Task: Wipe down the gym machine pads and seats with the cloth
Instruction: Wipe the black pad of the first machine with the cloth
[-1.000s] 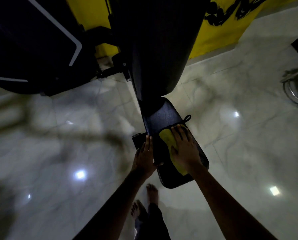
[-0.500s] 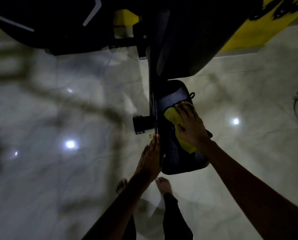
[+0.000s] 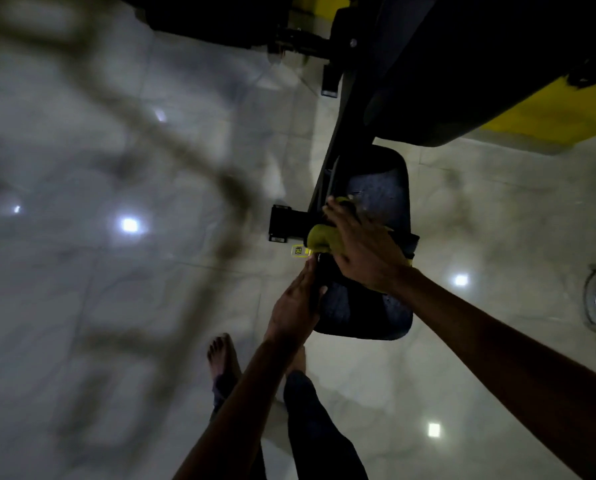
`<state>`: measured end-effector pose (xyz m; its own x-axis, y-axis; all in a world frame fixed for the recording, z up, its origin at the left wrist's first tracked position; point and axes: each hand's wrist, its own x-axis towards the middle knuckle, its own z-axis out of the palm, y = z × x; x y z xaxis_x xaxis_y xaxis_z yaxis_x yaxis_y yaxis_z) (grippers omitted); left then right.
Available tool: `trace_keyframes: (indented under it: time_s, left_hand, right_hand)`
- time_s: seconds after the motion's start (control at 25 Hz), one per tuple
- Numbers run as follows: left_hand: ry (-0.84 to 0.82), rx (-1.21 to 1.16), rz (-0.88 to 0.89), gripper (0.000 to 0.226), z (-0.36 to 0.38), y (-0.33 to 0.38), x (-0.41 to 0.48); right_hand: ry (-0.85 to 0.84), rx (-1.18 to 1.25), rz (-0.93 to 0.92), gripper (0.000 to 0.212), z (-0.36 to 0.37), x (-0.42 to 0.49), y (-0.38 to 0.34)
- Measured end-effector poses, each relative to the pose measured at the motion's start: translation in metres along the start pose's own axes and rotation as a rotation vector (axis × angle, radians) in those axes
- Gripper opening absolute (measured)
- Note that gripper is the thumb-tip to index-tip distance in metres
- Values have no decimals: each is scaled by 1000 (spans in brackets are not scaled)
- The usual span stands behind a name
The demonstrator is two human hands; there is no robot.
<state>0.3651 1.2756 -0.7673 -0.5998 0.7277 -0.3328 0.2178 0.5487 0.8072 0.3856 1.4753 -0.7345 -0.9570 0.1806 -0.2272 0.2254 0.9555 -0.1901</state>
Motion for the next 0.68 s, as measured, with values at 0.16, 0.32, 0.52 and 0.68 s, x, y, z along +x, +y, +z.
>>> trace_keyframes:
  time_s: [0.16, 0.32, 0.52, 0.68]
  left_hand:
    - [13, -14, -27, 63, -4, -2, -1]
    - [-14, -10, -15, 64, -8, -5, 0]
    - [12, -5, 38, 64, -6, -9, 1]
    - [-13, 53, 134, 69, -9, -7, 9]
  right_hand:
    - [198, 158, 271, 53, -11, 30, 14]
    - [143, 37, 310, 66, -4, -9, -4]
    - [9, -73, 38, 66, -2, 4, 9]
    - [69, -34, 93, 64, -7, 47, 17]
